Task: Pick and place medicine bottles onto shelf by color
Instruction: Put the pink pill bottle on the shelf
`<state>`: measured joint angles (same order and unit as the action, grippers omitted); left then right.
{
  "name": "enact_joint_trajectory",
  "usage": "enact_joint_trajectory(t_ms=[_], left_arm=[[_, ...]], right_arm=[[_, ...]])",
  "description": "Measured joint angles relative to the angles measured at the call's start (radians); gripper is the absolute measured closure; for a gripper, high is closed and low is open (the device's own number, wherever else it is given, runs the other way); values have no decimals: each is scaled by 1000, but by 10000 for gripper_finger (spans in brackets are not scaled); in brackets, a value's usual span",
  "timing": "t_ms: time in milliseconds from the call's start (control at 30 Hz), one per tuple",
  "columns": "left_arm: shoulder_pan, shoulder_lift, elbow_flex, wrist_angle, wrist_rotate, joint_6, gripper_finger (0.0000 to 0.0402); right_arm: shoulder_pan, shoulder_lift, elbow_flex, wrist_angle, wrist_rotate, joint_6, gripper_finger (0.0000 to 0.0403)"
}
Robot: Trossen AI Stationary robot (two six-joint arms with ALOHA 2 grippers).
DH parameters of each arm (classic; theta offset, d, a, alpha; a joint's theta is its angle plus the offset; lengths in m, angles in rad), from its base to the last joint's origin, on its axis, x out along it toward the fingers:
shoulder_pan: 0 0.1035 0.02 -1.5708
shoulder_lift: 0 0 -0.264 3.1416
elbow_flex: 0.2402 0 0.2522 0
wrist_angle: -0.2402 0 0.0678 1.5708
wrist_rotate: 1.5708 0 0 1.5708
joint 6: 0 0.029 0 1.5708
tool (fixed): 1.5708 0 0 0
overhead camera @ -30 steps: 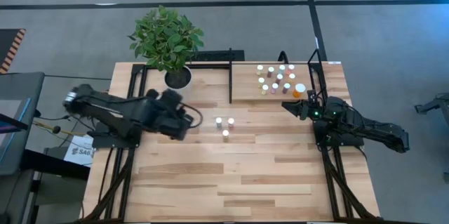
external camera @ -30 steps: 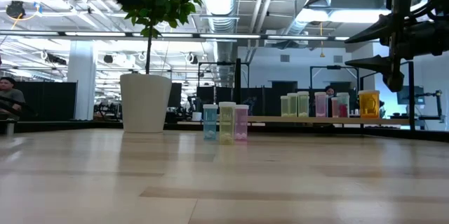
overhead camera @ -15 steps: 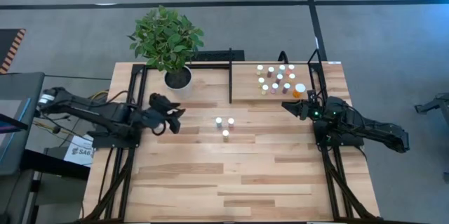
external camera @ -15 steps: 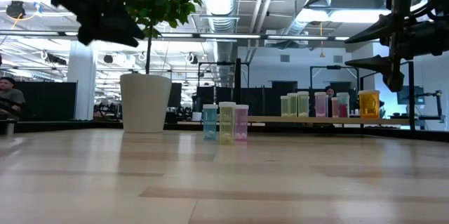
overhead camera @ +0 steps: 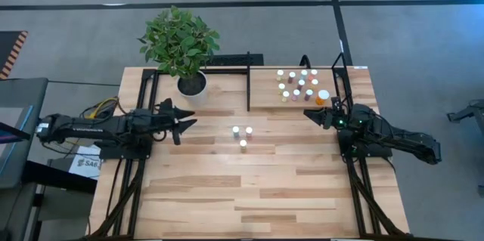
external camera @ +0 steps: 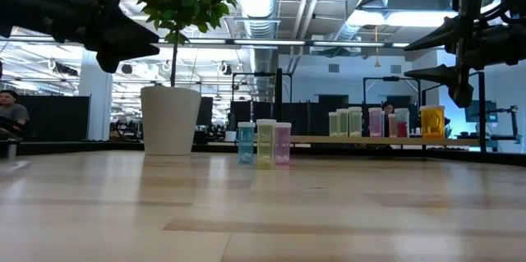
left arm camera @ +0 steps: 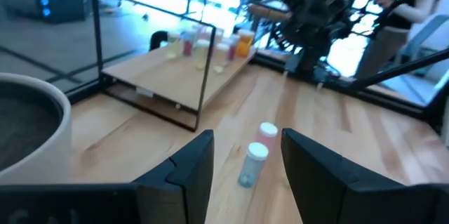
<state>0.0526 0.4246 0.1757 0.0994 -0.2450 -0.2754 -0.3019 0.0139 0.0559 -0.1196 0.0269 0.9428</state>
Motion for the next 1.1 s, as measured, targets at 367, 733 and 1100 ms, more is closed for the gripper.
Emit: enact_joint_trajectory(t_ms=[367, 733, 1100], left_arm=[[109, -274, -118, -15, 171, 4, 248], [111, -406, -164, -52, 143, -4, 248], [111, -403, -166, -53, 134, -7, 248]], right_arm=[[0, 0, 0, 0, 0, 0, 168], [0, 0, 0, 0, 0, 0, 168], [0, 0, 0, 0, 0, 0, 168]])
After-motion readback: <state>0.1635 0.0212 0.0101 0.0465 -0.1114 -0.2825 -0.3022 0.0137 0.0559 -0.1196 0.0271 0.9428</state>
